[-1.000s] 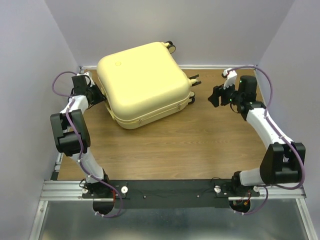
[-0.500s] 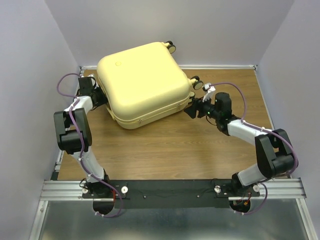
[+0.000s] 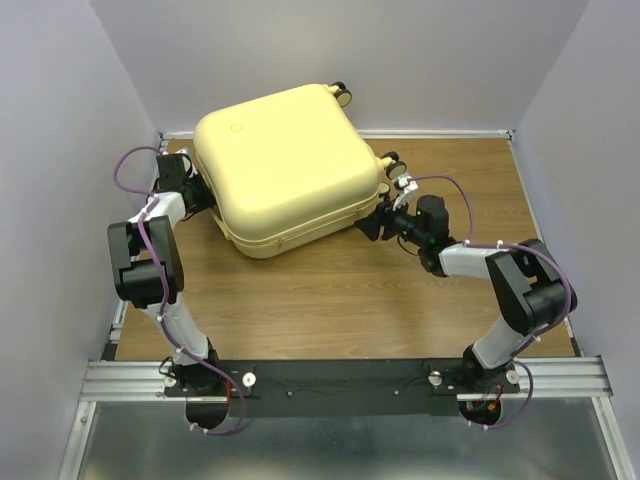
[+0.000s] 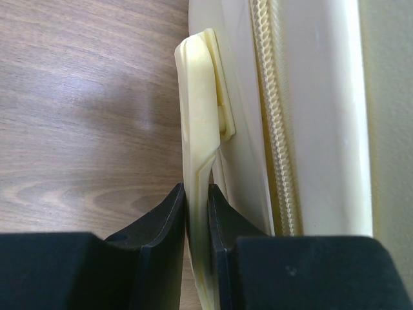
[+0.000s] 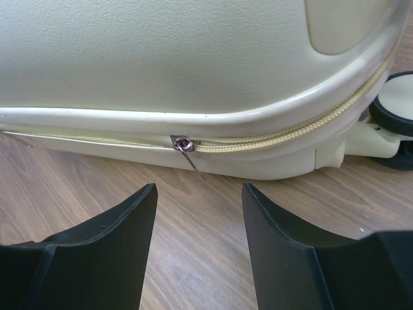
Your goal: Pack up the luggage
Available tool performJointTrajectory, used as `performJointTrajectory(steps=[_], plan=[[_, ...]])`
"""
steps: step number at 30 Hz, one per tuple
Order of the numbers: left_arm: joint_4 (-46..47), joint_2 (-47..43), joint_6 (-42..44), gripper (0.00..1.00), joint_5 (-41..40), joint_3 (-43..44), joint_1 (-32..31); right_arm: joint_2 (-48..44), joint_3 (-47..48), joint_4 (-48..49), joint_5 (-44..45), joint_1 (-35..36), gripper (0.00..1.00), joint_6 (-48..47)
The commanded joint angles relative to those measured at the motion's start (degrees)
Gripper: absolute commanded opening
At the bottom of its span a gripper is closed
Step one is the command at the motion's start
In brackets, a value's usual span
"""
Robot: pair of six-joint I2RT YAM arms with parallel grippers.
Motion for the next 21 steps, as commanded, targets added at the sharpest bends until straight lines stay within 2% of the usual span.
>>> performJointTrajectory(steps=[1, 4, 21], plan=[[-4.76, 3.23, 2.52, 0.22, -0.62, -2.37, -0.35, 2.9, 1.0, 6.07, 1.51, 1.64, 0.62, 1.3], [-4.67, 3.32, 2.43, 0.22, -0.62, -2.54, -0.35, 3.78, 1.71, 6.52, 1.24, 2.69, 0.57, 1.48], [-4.67, 3.94, 2.96, 0.19, -0.71, -2.37, -0.35, 6.68, 3.11, 9.33, 5.9, 3.14, 0.42, 3.67]])
